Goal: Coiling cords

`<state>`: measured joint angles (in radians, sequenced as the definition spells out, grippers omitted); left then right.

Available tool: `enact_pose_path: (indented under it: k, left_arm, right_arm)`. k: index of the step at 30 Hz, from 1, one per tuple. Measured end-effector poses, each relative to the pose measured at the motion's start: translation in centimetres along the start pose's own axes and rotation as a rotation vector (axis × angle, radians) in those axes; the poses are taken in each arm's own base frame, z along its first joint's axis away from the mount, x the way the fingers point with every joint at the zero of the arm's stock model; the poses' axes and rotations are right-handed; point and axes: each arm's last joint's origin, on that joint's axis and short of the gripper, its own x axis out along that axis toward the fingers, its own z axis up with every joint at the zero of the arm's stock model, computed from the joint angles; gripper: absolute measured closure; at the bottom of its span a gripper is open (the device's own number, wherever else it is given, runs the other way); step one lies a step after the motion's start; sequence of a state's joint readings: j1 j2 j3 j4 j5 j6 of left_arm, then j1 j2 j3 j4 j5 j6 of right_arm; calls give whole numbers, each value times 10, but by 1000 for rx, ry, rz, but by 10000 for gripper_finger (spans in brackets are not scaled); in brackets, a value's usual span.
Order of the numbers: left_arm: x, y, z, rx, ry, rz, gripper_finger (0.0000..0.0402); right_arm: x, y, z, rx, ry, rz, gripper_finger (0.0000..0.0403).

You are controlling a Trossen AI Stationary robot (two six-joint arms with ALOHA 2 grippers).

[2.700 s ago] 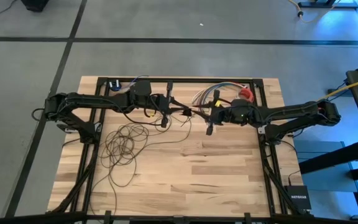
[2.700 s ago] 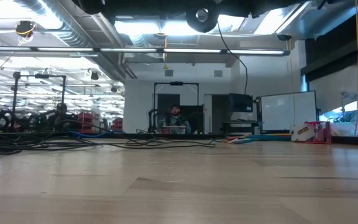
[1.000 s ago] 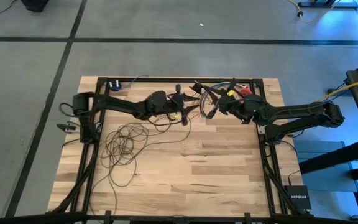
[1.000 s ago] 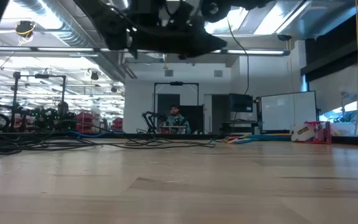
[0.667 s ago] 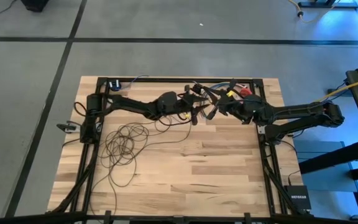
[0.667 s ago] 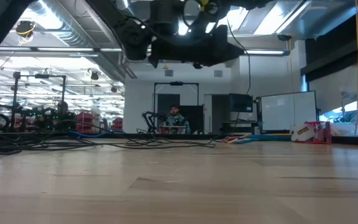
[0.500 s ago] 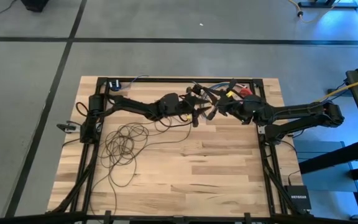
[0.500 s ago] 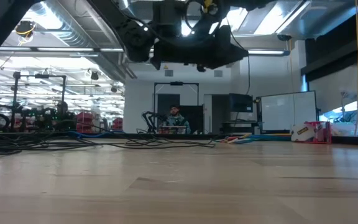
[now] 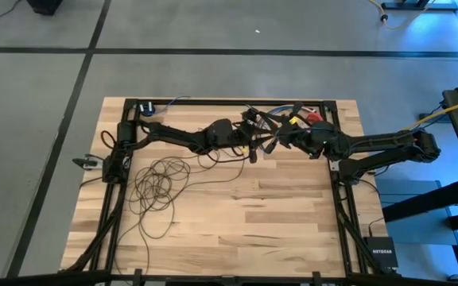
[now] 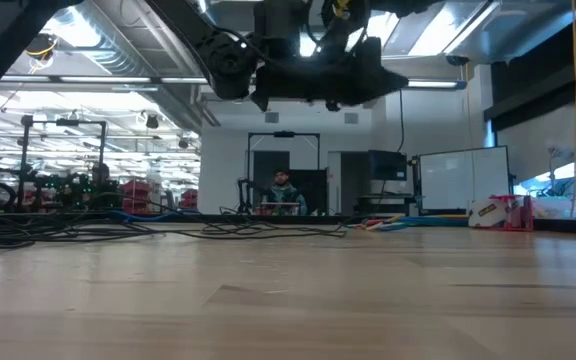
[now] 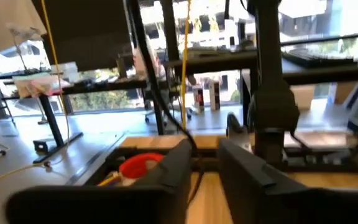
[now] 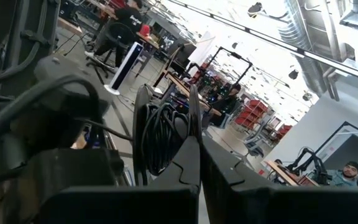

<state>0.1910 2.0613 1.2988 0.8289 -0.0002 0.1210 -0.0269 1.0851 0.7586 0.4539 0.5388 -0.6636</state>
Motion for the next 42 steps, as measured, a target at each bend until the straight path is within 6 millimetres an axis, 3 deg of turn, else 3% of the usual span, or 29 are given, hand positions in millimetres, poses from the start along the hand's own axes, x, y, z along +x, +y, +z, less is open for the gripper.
enact_pose_path:
  k: [4,11,19,22,26,35,39,42]
  left_arm:
    - [0,6,-8,84,81,12,394]
    - [-7,28,-31,256,359,181,384]
    - [-28,48,-9,415,595,303,396]
    - [-34,50,6,375,585,266,398]
    - [-39,47,12,238,507,49,400]
    - [-68,37,-38,86,171,74,399]
    - [-57,36,-50,35,189,54,382]
    - [-37,38,-52,30,294,41,343]
  right_arm:
    - [0,0,0,-1,1,1,400]
    - [0,1,-1,-7,9,8,400]
    - [-1,2,-3,-21,28,22,400]
    - [-1,2,-3,-21,28,22,400]
    - [-1,2,-3,-22,37,13,400]
    - [-1,1,-4,-27,62,-9,397]
    - [-1,1,-2,-18,34,4,398]
    - [-1,1,-2,-18,30,2,399]
